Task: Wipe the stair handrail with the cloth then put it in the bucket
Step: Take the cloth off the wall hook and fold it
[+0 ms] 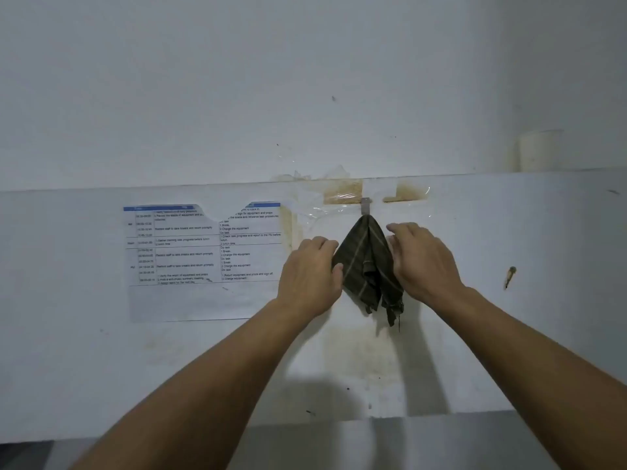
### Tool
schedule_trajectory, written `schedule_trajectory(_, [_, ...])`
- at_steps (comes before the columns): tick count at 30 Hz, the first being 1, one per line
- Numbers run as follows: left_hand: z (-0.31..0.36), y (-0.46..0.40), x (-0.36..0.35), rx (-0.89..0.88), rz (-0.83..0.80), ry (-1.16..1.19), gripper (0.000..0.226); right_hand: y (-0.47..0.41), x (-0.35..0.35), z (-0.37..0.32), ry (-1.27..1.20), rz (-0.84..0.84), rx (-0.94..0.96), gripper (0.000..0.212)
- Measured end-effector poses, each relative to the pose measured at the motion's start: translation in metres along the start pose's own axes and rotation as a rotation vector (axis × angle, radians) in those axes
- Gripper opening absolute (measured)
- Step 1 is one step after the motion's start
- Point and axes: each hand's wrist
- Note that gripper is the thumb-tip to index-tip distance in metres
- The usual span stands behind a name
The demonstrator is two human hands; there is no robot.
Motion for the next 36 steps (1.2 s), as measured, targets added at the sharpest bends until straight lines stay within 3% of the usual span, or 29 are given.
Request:
schedule_trajectory(12, [0.021, -0.020, -0.034, 0.307, -0.034, 0.243, 0.025, -0.012, -0.034, 0.002, -0.338, 0.014, -0.383, 0.030])
schedule_trajectory(18, [0.017, -0.029, -0.017, 0.395, 0.086, 0.283, 0.013, -0.027, -0.023, 0.002, -0.475, 0.006, -0.474, 0.008])
schedule_trajectory(21, [0.007, -0.036, 0.003, 0.402, 0.185, 0.380, 0.012, -0.034, -0.005, -0.001, -0.486, 0.050, -0.431, 0.006])
schedule_trajectory(27, [-0.032, -0.030, 0.062, 0.453, 0.330, 0.398, 0.012, -0.049, 0.020, -0.041, -0.523, -0.073, -0.184, 0.008])
schedule_trajectory(33, [-0.119, 0.026, 0.139, 0.544, 0.390, 0.328, 0.020, -0.055, -0.004, -0.139, -0.691, -0.172, -0.021, 0.025])
schedule_trajectory(36, [-0.165, 0.071, 0.191, 0.588, 0.408, 0.231, 0.025, -0.051, -0.021, -0.205, -0.835, -0.321, 0.038, 0.035])
Point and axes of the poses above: each hand's wrist, its own y-axis away from the middle knuckle, its own x-axis out of the back of the hand, z = x × y, and after that the axes turned 5 degrees about x, right-handed
